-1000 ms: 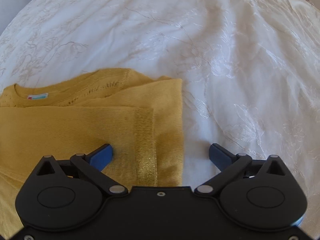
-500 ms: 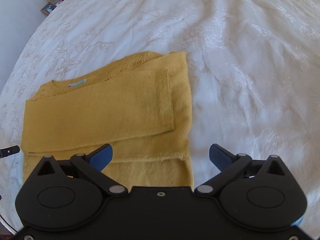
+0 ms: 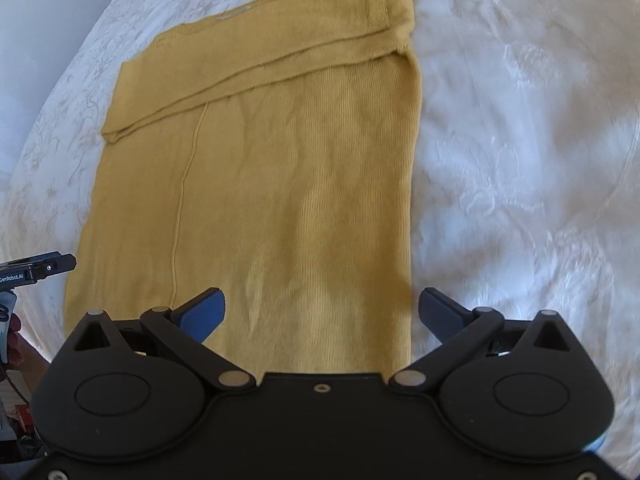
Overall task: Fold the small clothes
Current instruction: 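Move both tools to the sweater hem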
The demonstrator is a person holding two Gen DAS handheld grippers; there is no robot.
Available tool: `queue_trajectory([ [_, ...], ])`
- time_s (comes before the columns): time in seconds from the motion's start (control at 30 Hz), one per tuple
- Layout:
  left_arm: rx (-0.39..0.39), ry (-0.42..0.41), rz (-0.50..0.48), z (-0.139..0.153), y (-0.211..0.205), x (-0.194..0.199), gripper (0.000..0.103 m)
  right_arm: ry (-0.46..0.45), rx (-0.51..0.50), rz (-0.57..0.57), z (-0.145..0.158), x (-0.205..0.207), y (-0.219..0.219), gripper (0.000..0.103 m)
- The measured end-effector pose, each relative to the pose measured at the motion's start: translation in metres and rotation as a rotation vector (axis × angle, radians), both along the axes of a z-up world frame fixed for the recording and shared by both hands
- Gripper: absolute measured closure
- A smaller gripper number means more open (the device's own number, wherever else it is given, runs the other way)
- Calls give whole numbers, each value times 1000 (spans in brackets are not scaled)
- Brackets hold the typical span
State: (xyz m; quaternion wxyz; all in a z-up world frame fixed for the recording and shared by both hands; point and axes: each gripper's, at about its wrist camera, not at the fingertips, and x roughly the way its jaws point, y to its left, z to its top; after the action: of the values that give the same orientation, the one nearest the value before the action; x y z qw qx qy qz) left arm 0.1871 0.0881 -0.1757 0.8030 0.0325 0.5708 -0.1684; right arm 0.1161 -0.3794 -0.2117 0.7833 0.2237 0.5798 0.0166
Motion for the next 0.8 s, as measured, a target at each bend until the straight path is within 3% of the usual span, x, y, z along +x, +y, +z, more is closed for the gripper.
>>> queue_trajectory([
  [0.33,28,48,-95,-22,-6,-51,8,65,60,12,-19,-54,9,1],
  [0.47,42,61,-117,-35,-10,-50,0,67,126,-16,-30,-59,11,1],
  [0.8,50,60,-80,-52,-15,-43,0,45,175,-86,-50,-54,19,0],
])
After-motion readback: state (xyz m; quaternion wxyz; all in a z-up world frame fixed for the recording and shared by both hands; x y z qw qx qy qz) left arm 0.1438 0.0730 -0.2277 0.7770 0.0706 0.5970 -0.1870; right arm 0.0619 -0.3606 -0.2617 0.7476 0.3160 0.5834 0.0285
